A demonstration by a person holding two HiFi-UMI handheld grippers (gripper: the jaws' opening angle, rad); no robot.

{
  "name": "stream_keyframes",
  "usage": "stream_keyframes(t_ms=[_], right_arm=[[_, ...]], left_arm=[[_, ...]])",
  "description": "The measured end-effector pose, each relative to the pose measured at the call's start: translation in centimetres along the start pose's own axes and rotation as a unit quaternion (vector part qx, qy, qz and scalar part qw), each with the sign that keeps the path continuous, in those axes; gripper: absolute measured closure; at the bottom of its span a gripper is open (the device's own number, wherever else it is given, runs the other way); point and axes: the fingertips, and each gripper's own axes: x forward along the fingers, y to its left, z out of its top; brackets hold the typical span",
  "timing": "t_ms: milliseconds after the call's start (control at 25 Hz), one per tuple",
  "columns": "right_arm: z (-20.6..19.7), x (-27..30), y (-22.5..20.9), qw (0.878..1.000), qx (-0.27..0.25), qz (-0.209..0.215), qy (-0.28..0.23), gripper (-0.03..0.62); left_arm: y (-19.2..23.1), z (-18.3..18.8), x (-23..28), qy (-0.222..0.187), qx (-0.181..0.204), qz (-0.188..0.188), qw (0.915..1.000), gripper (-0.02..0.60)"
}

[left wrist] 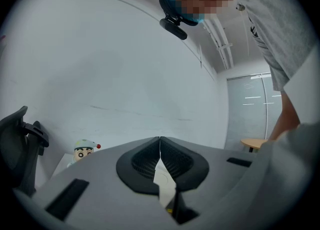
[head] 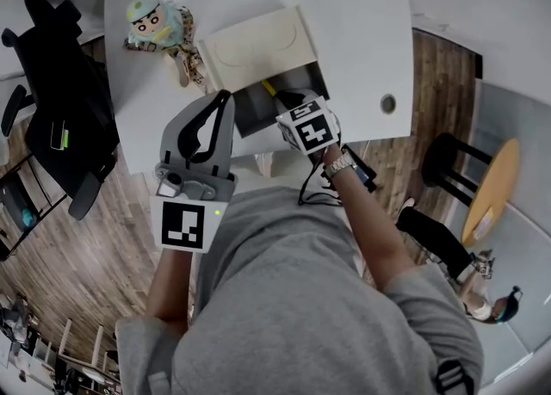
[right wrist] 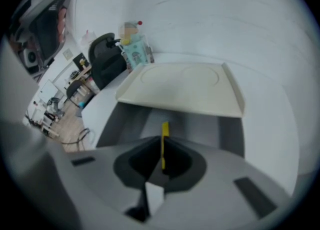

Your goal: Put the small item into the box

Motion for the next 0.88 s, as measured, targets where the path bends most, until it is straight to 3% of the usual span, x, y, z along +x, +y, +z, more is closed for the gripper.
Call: stream_keyframes(t_ms=[440, 880], right_arm=[[1.2, -4.0, 1.2, 0.998, 0.0, 0.015, -0.062, 0.562], [5.0, -10.6, 3.8, 0.984, 0.014, 0.029, -0.174, 0.562]], left_arm=[[-1.9, -0.1, -0.9, 0.002, 0.009, 0.0, 1.0, 0.548], [-2.6, 1.2, -2.3, -0.011, 0.01, 0.02, 0.9997, 0.548]])
